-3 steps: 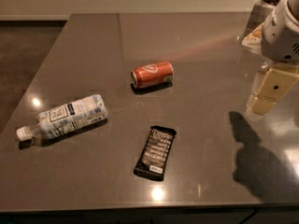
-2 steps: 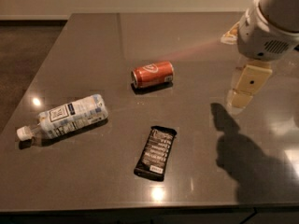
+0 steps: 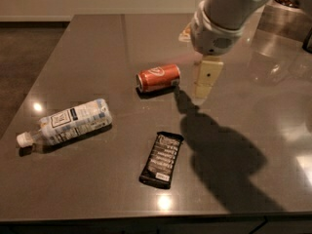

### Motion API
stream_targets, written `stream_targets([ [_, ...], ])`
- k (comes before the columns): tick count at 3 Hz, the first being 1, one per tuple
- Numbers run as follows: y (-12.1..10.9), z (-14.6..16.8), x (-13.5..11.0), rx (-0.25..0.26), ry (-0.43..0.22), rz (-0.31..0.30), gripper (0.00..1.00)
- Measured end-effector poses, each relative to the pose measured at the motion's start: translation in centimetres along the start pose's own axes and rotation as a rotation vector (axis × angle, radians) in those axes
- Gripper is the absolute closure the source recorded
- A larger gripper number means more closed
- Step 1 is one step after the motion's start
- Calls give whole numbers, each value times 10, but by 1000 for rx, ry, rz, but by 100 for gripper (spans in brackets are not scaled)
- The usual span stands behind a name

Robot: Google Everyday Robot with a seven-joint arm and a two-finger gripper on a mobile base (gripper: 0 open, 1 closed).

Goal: Place coke can upright

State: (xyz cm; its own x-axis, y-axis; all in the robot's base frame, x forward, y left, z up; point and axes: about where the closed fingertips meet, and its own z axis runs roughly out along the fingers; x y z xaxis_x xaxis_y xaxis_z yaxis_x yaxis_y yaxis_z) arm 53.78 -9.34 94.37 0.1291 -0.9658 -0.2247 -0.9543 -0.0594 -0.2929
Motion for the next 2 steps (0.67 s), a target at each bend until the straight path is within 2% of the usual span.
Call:
stream_targets([
  [1, -21, 19, -26, -15, -20, -73, 0],
  [2, -38, 47, -55, -52, -20, -149, 0],
])
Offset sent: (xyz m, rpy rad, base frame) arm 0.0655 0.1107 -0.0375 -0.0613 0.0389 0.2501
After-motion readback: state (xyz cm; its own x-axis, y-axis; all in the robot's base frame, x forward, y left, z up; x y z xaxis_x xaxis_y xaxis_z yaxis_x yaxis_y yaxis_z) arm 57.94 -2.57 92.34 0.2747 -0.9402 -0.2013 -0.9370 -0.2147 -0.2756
